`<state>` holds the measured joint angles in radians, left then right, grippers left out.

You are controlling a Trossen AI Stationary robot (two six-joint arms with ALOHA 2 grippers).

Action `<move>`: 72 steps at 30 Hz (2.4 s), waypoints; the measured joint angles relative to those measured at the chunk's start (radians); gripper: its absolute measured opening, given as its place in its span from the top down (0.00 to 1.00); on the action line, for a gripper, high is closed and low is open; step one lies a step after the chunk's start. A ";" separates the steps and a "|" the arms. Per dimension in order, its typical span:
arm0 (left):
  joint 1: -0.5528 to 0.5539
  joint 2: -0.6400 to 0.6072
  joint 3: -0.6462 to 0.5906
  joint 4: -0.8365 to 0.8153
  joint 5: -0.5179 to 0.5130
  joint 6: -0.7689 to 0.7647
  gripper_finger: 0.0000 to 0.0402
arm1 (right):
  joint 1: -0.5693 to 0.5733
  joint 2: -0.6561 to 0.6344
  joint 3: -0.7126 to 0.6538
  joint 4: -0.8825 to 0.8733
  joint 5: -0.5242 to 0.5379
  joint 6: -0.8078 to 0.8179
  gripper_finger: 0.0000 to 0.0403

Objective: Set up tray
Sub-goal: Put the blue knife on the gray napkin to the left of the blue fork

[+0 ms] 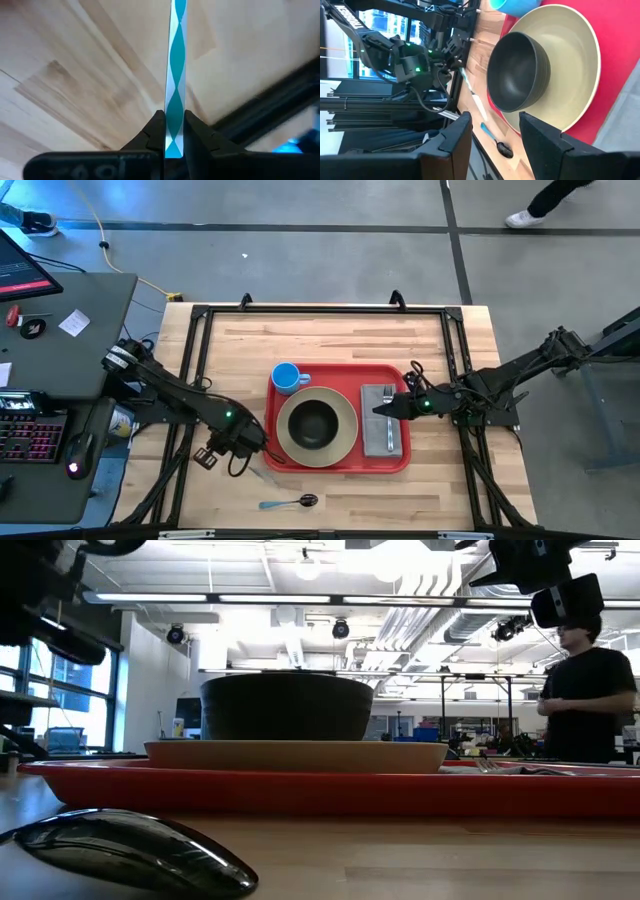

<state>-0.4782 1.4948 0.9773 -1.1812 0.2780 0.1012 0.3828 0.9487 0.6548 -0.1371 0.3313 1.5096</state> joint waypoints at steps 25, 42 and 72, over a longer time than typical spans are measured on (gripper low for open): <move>0.001 -0.183 0.444 0.004 0.023 -0.225 0.81 | 0.000 0.000 0.000 0.311 0.101 -0.270 0.61; 0.203 -0.308 0.502 0.544 -0.043 -0.378 0.81 | -0.003 0.000 0.000 0.704 0.267 -0.780 0.61; 0.314 -0.319 0.040 1.764 -0.191 -0.734 0.81 | -0.175 0.289 0.632 0.314 0.139 -1.158 0.61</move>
<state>-0.1638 1.1759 1.0171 0.5826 0.0867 -0.6325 0.2081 1.2380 1.2869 0.1764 0.4704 0.3519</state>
